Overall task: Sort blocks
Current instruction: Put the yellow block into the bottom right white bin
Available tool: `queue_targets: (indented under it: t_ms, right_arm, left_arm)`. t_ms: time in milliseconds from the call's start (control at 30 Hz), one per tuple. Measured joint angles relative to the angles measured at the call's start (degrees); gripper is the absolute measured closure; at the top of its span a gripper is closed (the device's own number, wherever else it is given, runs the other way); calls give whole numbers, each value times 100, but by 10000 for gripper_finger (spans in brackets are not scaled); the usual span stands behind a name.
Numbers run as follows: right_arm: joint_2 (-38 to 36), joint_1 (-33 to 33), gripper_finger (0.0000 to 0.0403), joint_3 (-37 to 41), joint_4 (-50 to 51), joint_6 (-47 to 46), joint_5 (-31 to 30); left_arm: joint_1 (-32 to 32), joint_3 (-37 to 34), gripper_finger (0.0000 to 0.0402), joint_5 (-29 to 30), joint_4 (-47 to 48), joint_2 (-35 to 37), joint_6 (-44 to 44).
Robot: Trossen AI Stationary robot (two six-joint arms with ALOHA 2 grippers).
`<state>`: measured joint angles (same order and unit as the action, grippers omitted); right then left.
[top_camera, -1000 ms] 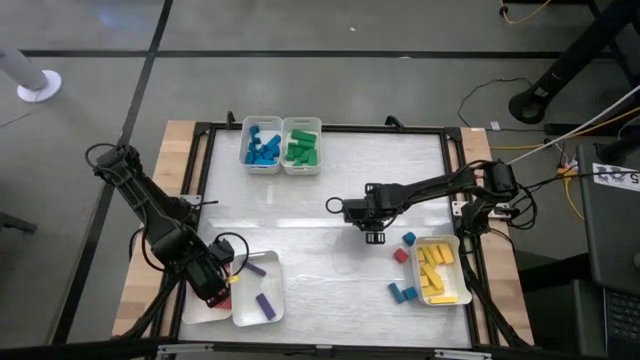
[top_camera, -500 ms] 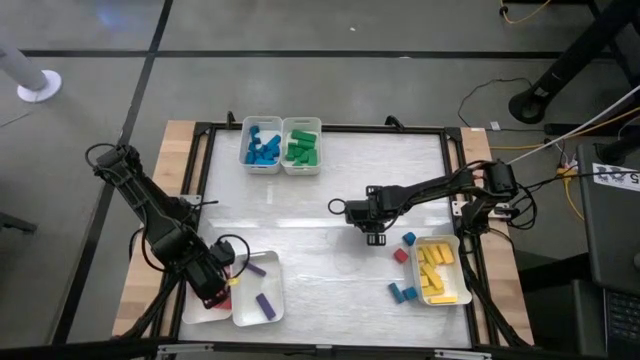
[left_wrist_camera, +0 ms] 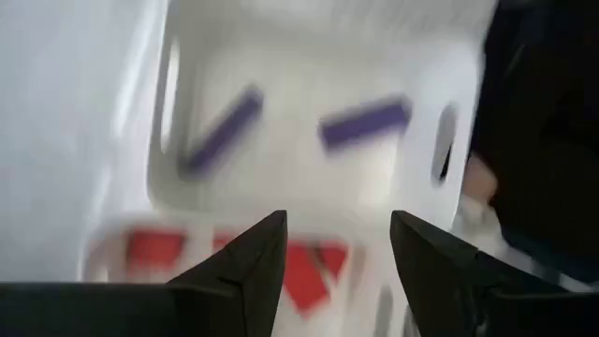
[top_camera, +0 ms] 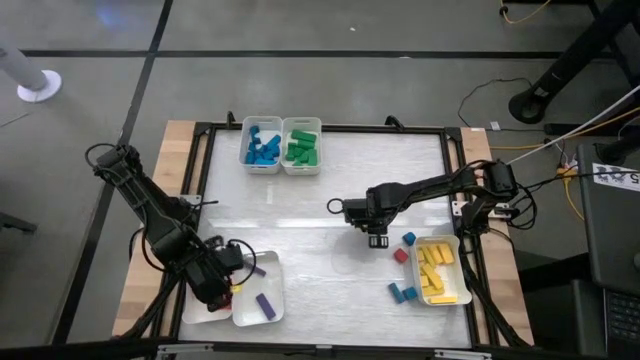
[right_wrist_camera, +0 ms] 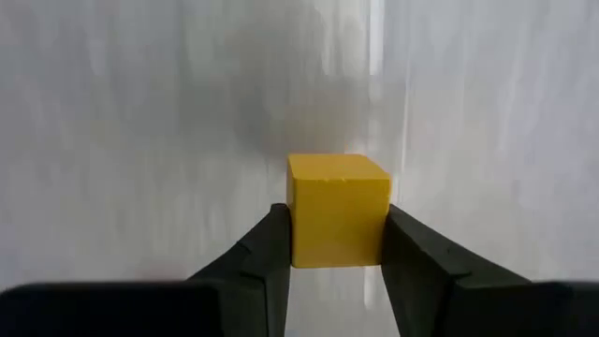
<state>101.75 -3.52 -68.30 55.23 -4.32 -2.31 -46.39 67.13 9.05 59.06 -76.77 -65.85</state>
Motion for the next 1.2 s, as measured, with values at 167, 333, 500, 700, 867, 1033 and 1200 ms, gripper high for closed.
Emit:
queue_targets:
  t_ms: [167, 333, 500, 700, 867, 1033, 1200]
  right_arm:
    - [0, -239, 272, -871, 1343, -262, 64]
    - [0, -738, 269, -1690, 2502, -1092, 150]
    - [0, -1544, 269, -2095, 3340, -2179, 155]
    - [2, -2743, 267, -1956, 3475, -3744, 148]
    - [0, -3666, 266, -1669, 3479, -5349, 147]
    - [0, -4384, 265, -1404, 3482, -6541, 88]
    - [0, -4873, 265, -1085, 3482, -7177, 87]
  left_arm:
    - [132, 2, 221, 1704, -549, -1, 1231]
    - [510, 2, 221, 2956, -847, 0, 2535]
    - [1114, -131, 221, 3011, -1726, -33, 3669]
    - [1769, -686, 221, 2711, -3058, -36, 4544]
    - [2099, -1086, 221, 2361, -3948, -37, 4734]
    - [2250, -1355, 221, 2164, -4728, -68, 4921]
    - [2262, -1483, 221, 2110, -5492, -276, 5017]
